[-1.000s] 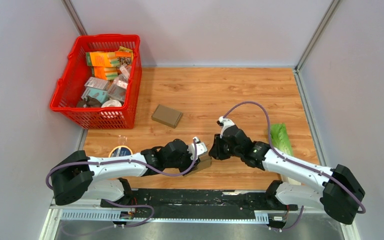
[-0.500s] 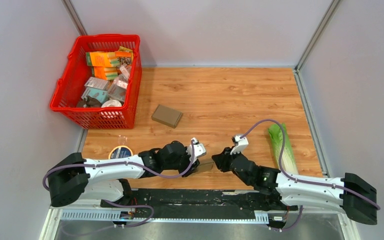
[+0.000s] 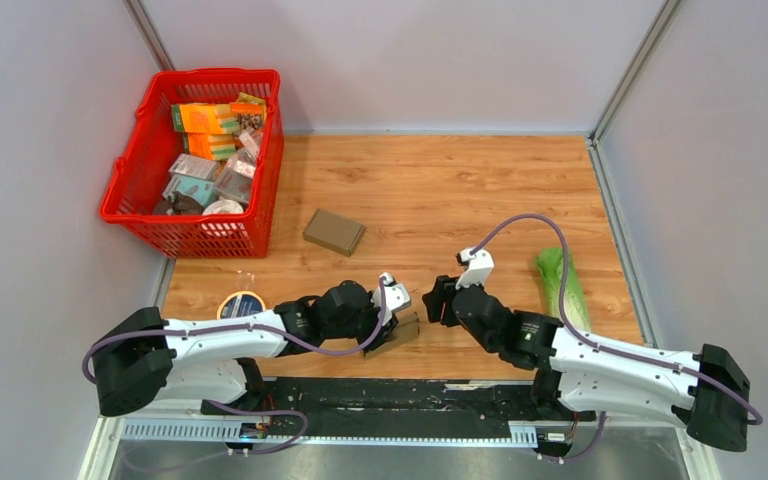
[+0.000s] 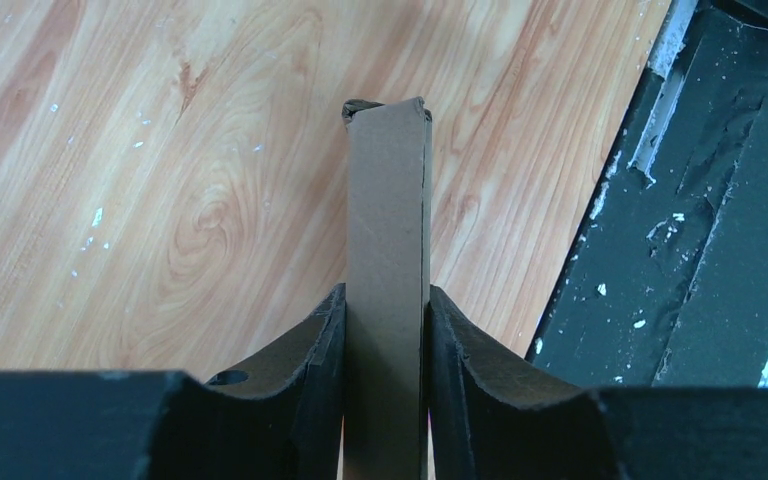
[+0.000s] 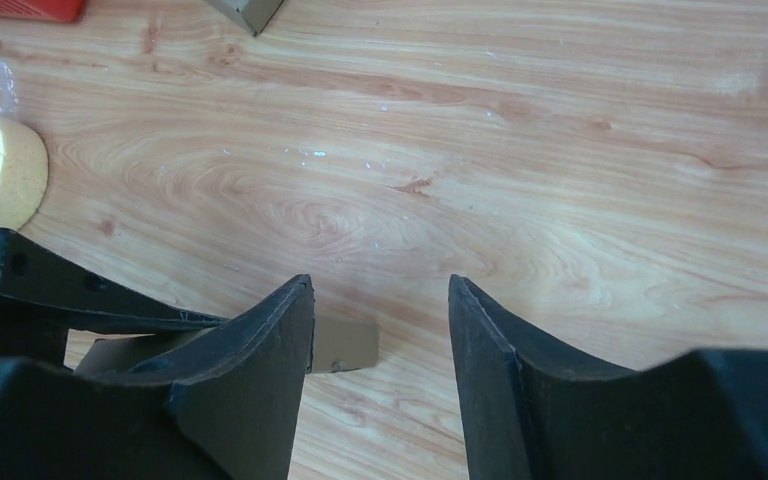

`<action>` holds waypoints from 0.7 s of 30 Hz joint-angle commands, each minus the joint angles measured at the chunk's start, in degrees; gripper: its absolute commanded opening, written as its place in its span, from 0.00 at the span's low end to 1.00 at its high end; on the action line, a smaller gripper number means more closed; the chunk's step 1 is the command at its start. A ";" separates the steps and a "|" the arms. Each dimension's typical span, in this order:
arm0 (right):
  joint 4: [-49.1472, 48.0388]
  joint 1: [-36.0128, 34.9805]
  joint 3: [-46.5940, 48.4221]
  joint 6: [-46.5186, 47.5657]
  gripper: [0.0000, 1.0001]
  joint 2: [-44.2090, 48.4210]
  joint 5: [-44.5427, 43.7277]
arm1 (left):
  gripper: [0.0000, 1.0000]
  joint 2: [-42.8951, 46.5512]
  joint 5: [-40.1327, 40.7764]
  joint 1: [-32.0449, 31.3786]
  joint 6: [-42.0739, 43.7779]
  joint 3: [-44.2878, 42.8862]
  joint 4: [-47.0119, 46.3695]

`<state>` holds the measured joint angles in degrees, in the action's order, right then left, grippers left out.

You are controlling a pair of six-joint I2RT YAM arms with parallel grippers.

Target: Fold the paper box

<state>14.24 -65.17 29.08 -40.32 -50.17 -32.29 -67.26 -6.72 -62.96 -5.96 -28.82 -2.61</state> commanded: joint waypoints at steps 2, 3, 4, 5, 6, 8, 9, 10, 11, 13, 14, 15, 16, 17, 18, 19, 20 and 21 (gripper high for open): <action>-9.22 -0.22 -0.34 7.35 0.53 -3.00 0.47 | 0.40 -0.59 1.01 0.12 -0.55 1.13 -1.08; -10.45 -0.22 -0.95 7.79 0.52 -3.52 0.56 | 0.43 -0.24 1.01 0.12 -0.63 1.31 -1.25; -12.98 -0.31 -1.56 8.23 0.51 -3.70 0.39 | 0.45 0.20 1.36 0.12 -0.90 1.48 -1.26; -13.71 -0.31 -2.96 8.32 0.50 -3.79 0.65 | 0.46 0.99 1.62 0.20 -0.99 1.57 -1.17; -15.71 -0.31 -3.41 8.50 0.50 -4.05 0.91 | 0.49 1.43 1.71 0.12 -1.07 1.57 -1.17; -18.88 -1.01 -5.07 9.19 0.48 -4.23 0.74 | 0.51 1.96 1.63 0.12 -1.08 1.40 -0.82; -20.20 -2.41 -5.87 9.55 0.47 -4.58 -0.04 | 0.51 1.96 1.45 0.12 -1.16 1.40 -0.73; -23.70 -3.12 -6.92 10.08 0.47 -5.02 -0.75 | 0.52 1.79 1.19 0.20 -1.16 1.31 -0.73; -25.30 -3.65 -8.85 10.43 0.47 -6.41 -1.45 | 0.52 1.79 1.01 0.12 -1.25 1.40 -1.08; -30.03 -4.09 -10.97 10.52 0.46 -8.27 -2.24 | 0.52 1.44 0.92 0.12 -1.60 1.40 -1.17; -31.10 -4.87 -11.85 10.17 0.46 -9.75 -3.38 | 0.52 1.52 0.83 0.20 -1.78 1.31 -1.17; -31.72 -5.49 -13.16 9.65 0.46 -10.38 -4.61 | 0.52 1.52 0.75 0.20 -1.87 1.40 -1.17; -31.29 -6.11 -13.43 8.95 0.46 -10.99 -6.10 | 0.52 1.78 0.83 0.12 -2.13 1.40 -1.08; -31.46 -6.98 -13.87 7.98 0.46 -12.30 -7.94 | 0.52 1.79 0.92 0.12 -2.13 1.40 -0.91; -31.47 -7.43 -14.66 7.19 0.47 -13.10 -9.18 | 0.52 1.96 1.18 0.12 -2.22 1.57 -0.90; -31.90 -7.61 -15.01 6.75 0.47 -14.15 -10.67 | 0.52 2.14 1.18 0.12 -2.30 1.57 -0.99; -31.38 -7.69 -14.93 6.39 0.47 -15.64 -11.47 | 0.53 2.22 1.18 0.20 -2.31 1.66 -1.08; -30.07 -7.78 -14.23 6.30 0.48 -15.57 -11.91 | 0.52 2.31 1.01 0.12 -2.48 1.49 -0.91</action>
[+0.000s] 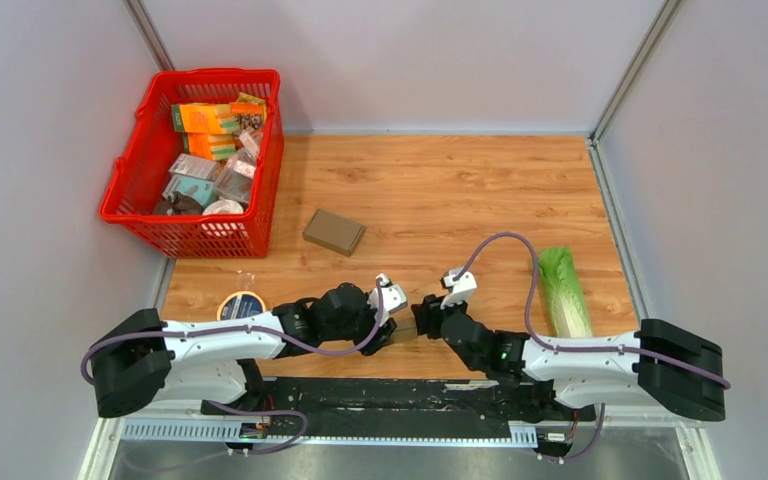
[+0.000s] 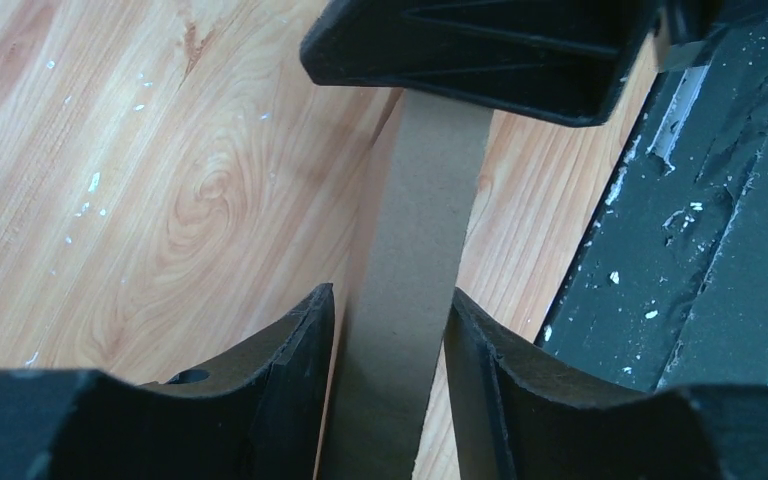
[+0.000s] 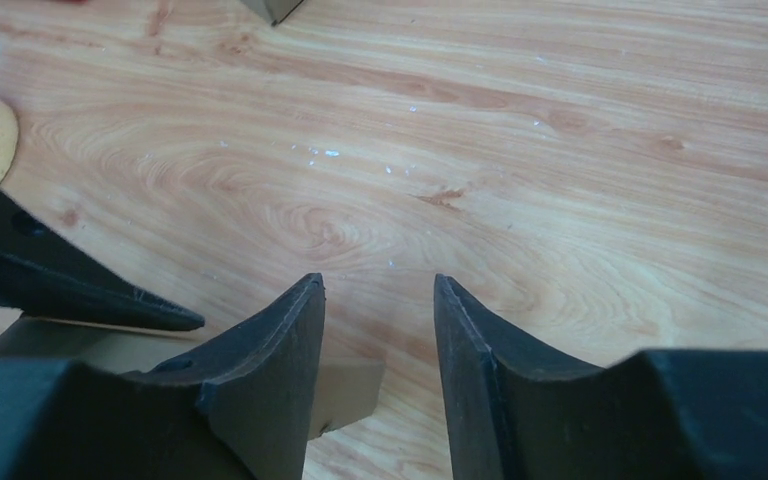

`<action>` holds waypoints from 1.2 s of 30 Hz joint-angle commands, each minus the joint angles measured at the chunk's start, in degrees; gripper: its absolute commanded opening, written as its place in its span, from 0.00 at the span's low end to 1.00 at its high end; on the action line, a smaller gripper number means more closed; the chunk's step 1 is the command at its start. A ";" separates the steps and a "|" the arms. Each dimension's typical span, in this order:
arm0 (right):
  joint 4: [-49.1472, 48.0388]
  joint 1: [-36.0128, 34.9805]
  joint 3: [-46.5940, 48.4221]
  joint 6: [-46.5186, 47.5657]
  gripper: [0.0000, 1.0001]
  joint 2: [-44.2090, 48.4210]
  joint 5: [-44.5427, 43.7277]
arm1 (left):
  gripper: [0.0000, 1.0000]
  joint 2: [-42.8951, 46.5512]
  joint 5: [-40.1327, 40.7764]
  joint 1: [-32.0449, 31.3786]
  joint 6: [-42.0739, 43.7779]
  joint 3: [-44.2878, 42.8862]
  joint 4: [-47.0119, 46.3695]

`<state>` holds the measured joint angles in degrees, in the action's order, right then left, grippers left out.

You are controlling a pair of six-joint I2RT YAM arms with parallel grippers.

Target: Fold the paper box

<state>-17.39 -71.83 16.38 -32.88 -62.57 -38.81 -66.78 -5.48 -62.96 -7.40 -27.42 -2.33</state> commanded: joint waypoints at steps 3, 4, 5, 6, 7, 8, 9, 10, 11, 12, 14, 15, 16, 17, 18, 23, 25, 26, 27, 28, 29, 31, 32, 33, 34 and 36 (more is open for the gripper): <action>9.80 -1.47 5.22 0.45 0.54 0.59 -5.58 | 0.52 2.80 -0.76 0.20 -1.21 -0.53 -0.13; 15.48 -1.12 9.85 0.80 0.58 1.39 -4.36 | 0.52 3.93 -0.85 0.12 -1.56 -0.79 0.30; 19.02 0.45 12.68 0.98 0.63 2.00 -3.04 | 0.53 4.55 -0.94 0.12 -1.65 -1.05 1.26; 22.54 1.68 15.15 0.63 0.68 1.83 -1.55 | 0.54 5.17 -1.03 0.12 -1.65 -2.01 1.97; 28.23 2.83 18.39 -0.42 0.72 1.66 -0.40 | 0.55 6.39 -0.68 0.20 -2.18 -2.63 3.37; 29.76 5.88 19.29 -0.60 0.75 1.31 4.65 | 0.56 6.84 -0.50 0.12 -2.62 -3.25 5.64; 31.69 7.57 20.17 -1.47 0.77 1.31 7.23 | 0.64 7.54 -0.76 0.20 -2.97 -4.12 6.36; 33.54 8.72 20.53 -1.83 0.78 1.48 11.95 | 0.68 8.76 -0.77 0.12 -4.10 -4.48 7.15; 33.65 11.25 20.62 -1.57 0.80 2.00 15.22 | 0.69 9.47 -0.50 0.12 -4.64 -4.83 8.81; 34.69 12.23 20.88 -2.27 0.81 2.53 16.99 | 0.70 10.18 -0.76 0.20 -5.86 -5.45 9.61; 36.20 16.08 19.84 -2.89 0.86 5.15 23.98 | 0.71 12.98 0.81 0.12 -7.80 -6.06 12.59; 36.11 17.85 19.48 -2.89 0.87 6.04 27.87 | 0.72 14.21 2.91 0.12 -10.16 -7.20 14.26; 37.24 19.78 19.22 -3.15 0.88 7.01 31.39 | 0.71 17.44 3.80 0.20 -11.66 -7.64 15.93; 37.34 24.15 18.52 -2.37 0.89 8.85 41.52 | 0.71 19.57 5.20 0.20 -13.67 -8.08 20.65; 37.43 26.11 17.55 -2.27 0.89 9.91 45.88 | 0.68 21.76 10.43 0.21 -19.87 -9.22 23.83; 30.94 32.89 13.51 -3.15 0.87 14.57 68.74 | 0.74 35.22 15.06 1.52 -45.57 -6.61 37.13; 29.87 33.42 13.32 -2.89 0.84 13.53 70.18 | 0.75 39.25 12.78 2.22 -53.05 -3.00 35.47; 29.61 34.38 13.41 -2.71 0.83 11.52 72.79 | 0.75 40.32 12.42 2.40 -55.33 -1.69 32.59; 28.91 34.91 13.24 -2.71 0.81 10.37 74.65 | 0.75 40.94 11.03 3.01 -58.92 1.11 30.65; 27.42 35.18 12.80 -2.97 0.79 9.31 76.15 | 0.75 41.29 10.23 3.63 -60.79 2.27 29.15; 26.71 35.53 12.62 -2.98 0.76 7.30 77.73 | 0.72 40.86 9.26 4.50 -62.28 3.24 27.31; 25.30 35.62 12.27 -2.54 0.72 4.49 78.97 | 0.68 38.67 5.93 6.96 -65.10 5.88 25.36; 25.30 35.71 12.27 -2.28 0.71 3.69 79.41 | 0.63 37.96 4.61 7.67 -66.07 6.67 23.88; 24.43 35.80 12.10 -2.19 0.69 3.07 79.67 | 0.63 37.00 3.20 8.11 -67.30 8.24 22.82; 24.24 35.71 12.01 -1.75 0.69 2.11 79.50 | 0.63 36.73 2.84 8.12 -67.40 9.04 19.59; 23.20 35.80 11.57 -1.48 0.64 1.14 79.24 | 0.63 36.64 3.53 8.29 -67.57 9.93 19.11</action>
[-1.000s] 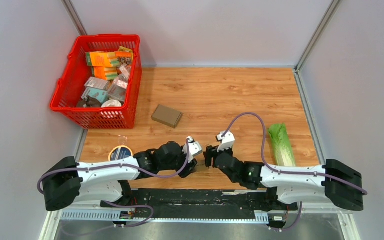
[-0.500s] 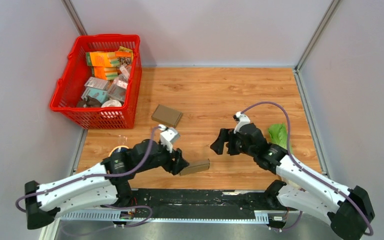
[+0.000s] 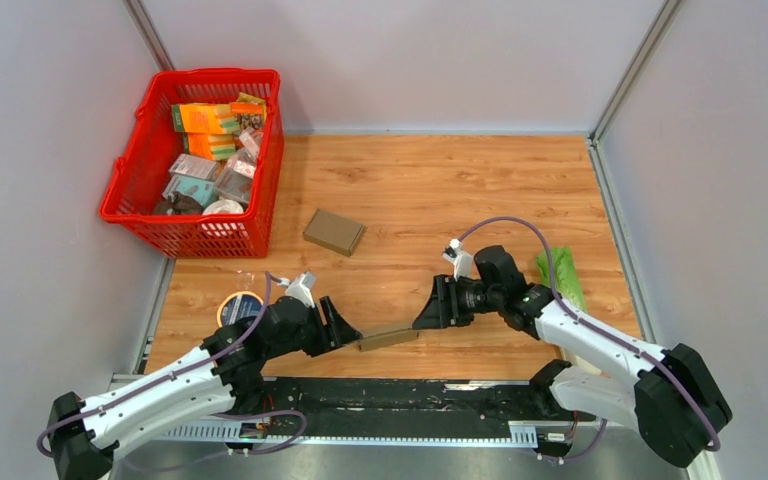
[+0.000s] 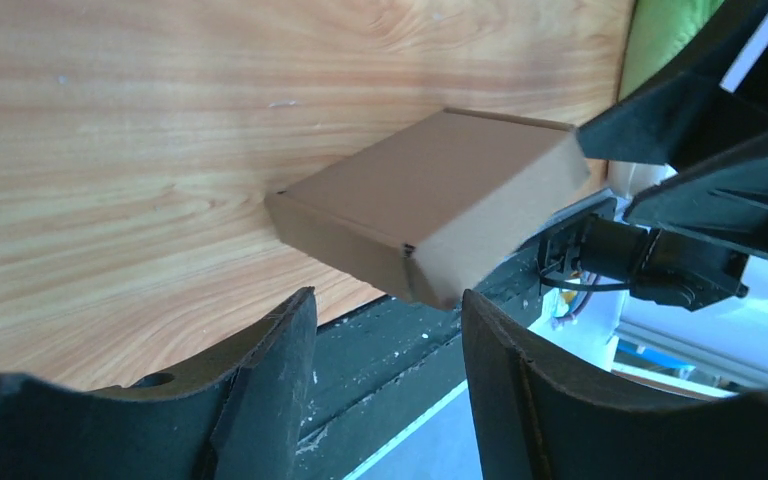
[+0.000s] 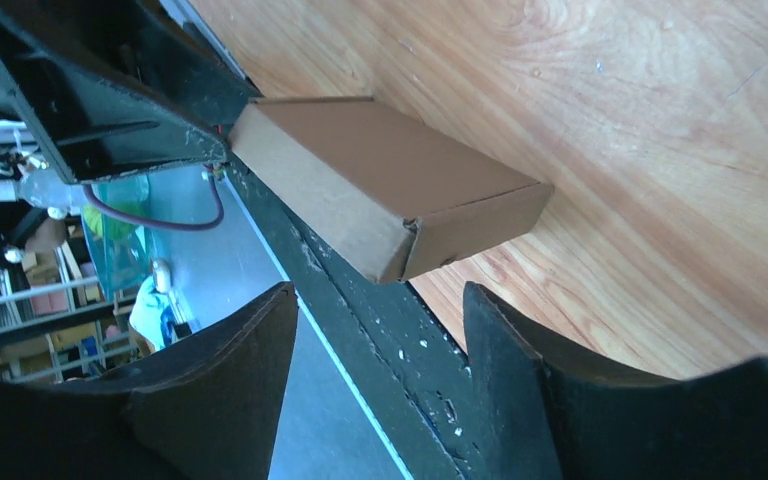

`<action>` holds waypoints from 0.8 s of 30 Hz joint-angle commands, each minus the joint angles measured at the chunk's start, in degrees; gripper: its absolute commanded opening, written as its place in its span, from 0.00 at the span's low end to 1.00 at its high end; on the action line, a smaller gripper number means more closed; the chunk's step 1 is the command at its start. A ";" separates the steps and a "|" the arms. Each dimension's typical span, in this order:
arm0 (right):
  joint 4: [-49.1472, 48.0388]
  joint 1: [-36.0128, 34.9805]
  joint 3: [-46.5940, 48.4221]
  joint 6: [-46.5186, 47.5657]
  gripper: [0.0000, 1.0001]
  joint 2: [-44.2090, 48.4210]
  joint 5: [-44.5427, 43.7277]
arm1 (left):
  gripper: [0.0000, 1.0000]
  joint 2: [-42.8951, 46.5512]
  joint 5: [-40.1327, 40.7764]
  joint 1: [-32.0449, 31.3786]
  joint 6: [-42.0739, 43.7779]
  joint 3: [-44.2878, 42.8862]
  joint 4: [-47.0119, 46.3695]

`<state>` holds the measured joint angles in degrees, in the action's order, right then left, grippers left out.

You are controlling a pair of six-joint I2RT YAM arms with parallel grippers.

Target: Fold the paper box

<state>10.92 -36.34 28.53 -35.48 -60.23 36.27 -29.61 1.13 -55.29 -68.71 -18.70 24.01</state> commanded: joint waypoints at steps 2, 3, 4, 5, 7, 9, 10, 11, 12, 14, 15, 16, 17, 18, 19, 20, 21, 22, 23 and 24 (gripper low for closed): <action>-5.20 0.48 -0.32 1.29 0.61 -2.70 4.25 | 0.63 -0.45 -2.45 0.88 -5.83 1.38 -6.61; -6.25 0.56 -0.50 1.03 0.60 -3.05 4.33 | 0.63 -0.45 -2.36 1.06 -6.09 1.65 -6.52; -6.78 0.65 -0.67 0.77 0.59 -3.58 4.68 | 0.64 -0.37 -2.44 1.15 -6.17 2.08 -7.65; -7.05 0.65 -0.67 0.42 0.59 -3.76 4.69 | 0.64 -0.54 -2.71 1.49 -6.26 2.52 -8.27; -7.49 0.83 -0.50 0.50 0.57 -4.11 4.42 | 0.64 -0.63 -2.97 1.76 -6.53 2.97 -9.33; -7.40 1.09 -0.50 0.59 0.55 -4.28 4.34 | 0.66 -0.45 -3.06 2.38 -6.18 3.05 -9.68; -7.31 1.27 -0.50 0.59 0.54 -4.46 3.90 | 0.66 -0.63 -3.15 2.55 -6.18 3.23 -10.12; -7.31 1.62 -0.76 0.59 0.52 -4.63 3.72 | 0.66 -0.46 -3.41 2.64 -5.91 3.32 -10.65; -7.66 1.88 -1.11 0.59 0.50 -4.72 3.72 | 0.66 -0.54 -4.11 2.81 -5.82 3.32 -11.17; -7.66 2.41 -1.29 0.59 0.49 -5.43 3.81 | 0.66 -0.54 -4.46 2.82 -5.56 3.06 -11.09; -8.10 2.50 -1.29 0.51 0.49 -5.69 3.81 | 0.65 -0.63 -4.90 2.82 -5.39 2.97 -10.83; -8.37 2.59 -1.46 0.50 0.49 -6.04 4.15 | 0.64 -0.72 -5.08 2.82 -5.12 2.71 -9.87; -8.54 2.41 -1.38 0.42 0.49 -6.30 4.16 | 0.62 -0.80 -5.08 2.82 -4.95 2.44 -9.34; -8.72 2.50 -1.38 0.50 0.49 -6.39 4.16 | 0.62 -0.98 -4.99 2.82 -4.77 2.44 -8.98; -8.81 2.50 -1.46 0.59 0.48 -6.83 4.16 | 0.62 -1.24 -4.99 2.82 -4.51 2.53 -8.89; -9.07 2.50 -1.46 0.77 0.47 -7.01 4.16 | 0.62 -1.59 -5.08 2.82 -4.51 2.53 -8.54; -9.42 2.50 -1.38 0.68 0.46 -7.53 4.25 | 0.61 -2.29 -5.25 2.90 -4.59 2.53 -8.54; -9.60 2.50 -1.29 0.51 0.45 -7.80 4.59 | 0.59 -2.65 -5.52 2.90 -4.68 2.79 -9.59; -9.86 2.50 -1.38 0.50 0.43 -8.06 4.77 | 0.59 -2.91 -5.96 2.90 -4.94 3.05 -10.12; -10.47 2.50 -1.55 0.42 0.43 -8.41 4.95 | 0.59 -3.44 -6.22 2.90 -4.86 3.23 -10.73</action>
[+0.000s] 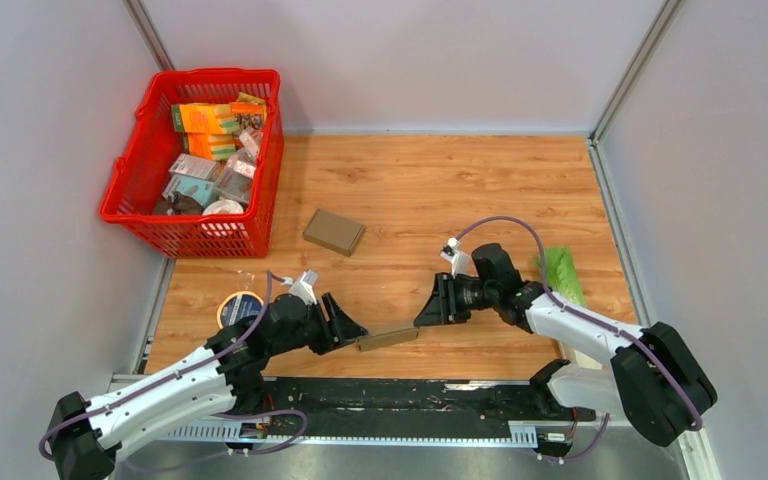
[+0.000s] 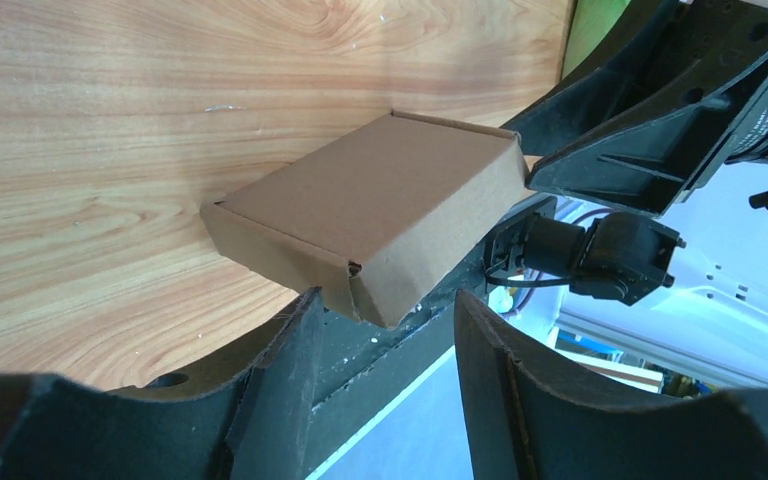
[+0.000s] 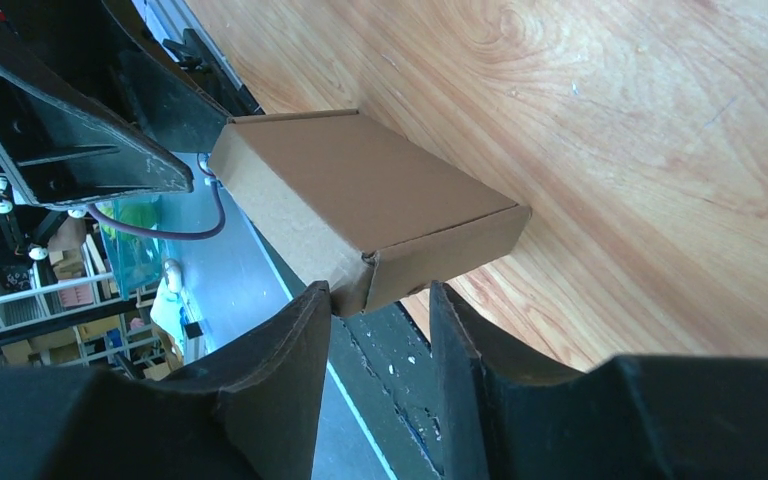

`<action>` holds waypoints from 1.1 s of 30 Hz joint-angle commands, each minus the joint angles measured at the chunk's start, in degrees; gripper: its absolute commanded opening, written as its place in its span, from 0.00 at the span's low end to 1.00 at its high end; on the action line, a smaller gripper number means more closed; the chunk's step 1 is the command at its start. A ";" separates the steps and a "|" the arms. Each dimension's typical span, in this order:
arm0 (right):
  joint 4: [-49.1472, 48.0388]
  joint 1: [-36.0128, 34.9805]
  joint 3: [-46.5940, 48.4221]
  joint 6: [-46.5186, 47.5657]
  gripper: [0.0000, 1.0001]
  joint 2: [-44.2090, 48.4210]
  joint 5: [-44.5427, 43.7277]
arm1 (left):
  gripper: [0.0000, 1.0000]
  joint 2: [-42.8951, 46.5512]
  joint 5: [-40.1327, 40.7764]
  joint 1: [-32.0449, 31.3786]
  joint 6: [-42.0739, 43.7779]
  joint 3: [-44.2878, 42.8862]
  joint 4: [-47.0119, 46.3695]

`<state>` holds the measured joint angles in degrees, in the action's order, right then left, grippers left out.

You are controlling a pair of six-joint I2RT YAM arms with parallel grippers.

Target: Fold the paper box

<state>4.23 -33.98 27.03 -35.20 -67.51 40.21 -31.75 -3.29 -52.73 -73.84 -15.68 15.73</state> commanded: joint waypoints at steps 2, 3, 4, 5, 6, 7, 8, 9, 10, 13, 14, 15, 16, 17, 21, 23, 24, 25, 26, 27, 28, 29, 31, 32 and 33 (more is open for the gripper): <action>-3.70 0.14 -0.48 0.04 0.42 -1.49 1.28 | 0.55 -1.91 -2.42 0.35 0.37 0.21 -3.07; -5.88 0.14 -0.74 -0.13 0.41 -1.92 1.19 | 0.54 -2.52 -2.60 0.26 0.45 0.39 -3.50; -6.51 0.14 -1.01 -0.31 0.40 -2.19 1.45 | 0.51 -2.70 -2.77 0.35 0.54 0.56 -3.86; -7.21 0.14 -1.53 -0.66 0.38 -2.45 1.54 | 0.50 -2.79 -2.60 0.35 0.72 0.91 -4.03; -8.44 0.14 -1.89 -0.75 0.37 -3.15 1.46 | 0.48 -2.97 -2.34 0.35 0.72 1.26 -3.95; -8.88 0.14 -2.15 -0.75 0.35 -3.51 1.02 | 0.44 -2.97 -2.07 0.35 0.63 1.53 -3.86; -9.24 0.14 -2.41 -0.66 0.33 -3.86 0.75 | 0.42 -2.88 -1.64 0.35 0.54 2.40 -3.86; -10.28 0.23 -3.20 -0.66 0.31 -4.65 0.49 | 0.40 -2.97 -1.63 0.35 0.37 2.93 -4.03; -11.16 0.14 -3.82 -0.92 0.30 -5.00 -0.30 | 0.34 -2.88 -1.55 0.35 0.19 3.55 -4.12; -14.50 0.05 -5.93 -1.54 0.24 -7.20 -1.09 | 0.24 -2.97 -0.67 0.43 -0.95 7.06 -5.70; -15.47 0.05 -6.19 -1.62 0.19 -7.81 -1.27 | 0.21 -3.06 -0.58 0.43 -1.47 9.07 -6.84; -15.65 -0.04 -6.46 -1.28 0.17 -8.86 -1.53 | 0.20 -3.23 -0.40 0.43 -1.48 9.79 -8.07; -15.66 -0.56 -6.81 -1.01 0.16 -9.13 -2.49 | 0.17 -3.58 -0.23 0.43 -1.22 10.32 -8.08; -15.13 -0.83 -6.72 -0.66 0.11 -9.40 -3.11 | 0.16 -4.02 0.21 0.43 -0.34 10.32 -7.99; -15.04 -1.97 -6.55 -0.39 0.07 -6.95 -4.17 | 0.12 -6.30 1.26 0.52 4.48 8.75 -11.40; -11.90 -1.97 -4.10 0.13 0.09 -3.62 -5.92 | 0.12 -10.06 3.01 0.78 10.10 3.40 -10.81; -9.79 -1.88 -2.35 0.92 0.10 -2.82 -8.80 | 0.13 -11.92 3.11 1.13 12.04 0.77 -8.63; -7.77 -1.71 -0.68 2.14 0.11 -2.20 -10.31 | 0.14 -14.11 4.42 2.10 15.80 -4.74 -7.65; -4.70 -1.45 2.91 2.94 0.11 -1.58 -11.80 | 0.14 -18.66 5.22 2.71 17.66 -7.49 -6.60; -4.50 -0.05 4.25 3.29 0.11 -1.49 -14.08 | 0.14 -21.14 5.40 3.76 19.68 -10.04 -6.24; -4.49 1.01 5.31 3.56 0.11 -1.49 -14.80 | 0.14 -23.69 5.49 4.64 23.18 -14.94 -5.97; -5.02 1.89 6.80 4.60 0.11 -2.10 -15.59 | 0.14 -28.85 4.70 7.26 24.61 -17.25 -5.88; -8.08 4.18 7.86 6.54 0.11 -3.33 -16.47 | 0.11 -33.97 3.56 9.48 29.86 -23.30 -7.98; -12.01 4.36 8.21 8.72 0.11 -5.07 -17.00 | 0.11 -38.78 4.16 10.71 31.99 -25.52 -8.34; -13.97 4.44 9.26 10.40 0.11 -6.40 -17.52 | 0.11 -41.00 4.95 10.98 34.01 -28.06 -7.04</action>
<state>-3.05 -30.30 31.99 -31.57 -70.54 26.37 -63.64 -0.25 -44.69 -53.54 -33.56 11.09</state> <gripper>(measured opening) 0.197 0.223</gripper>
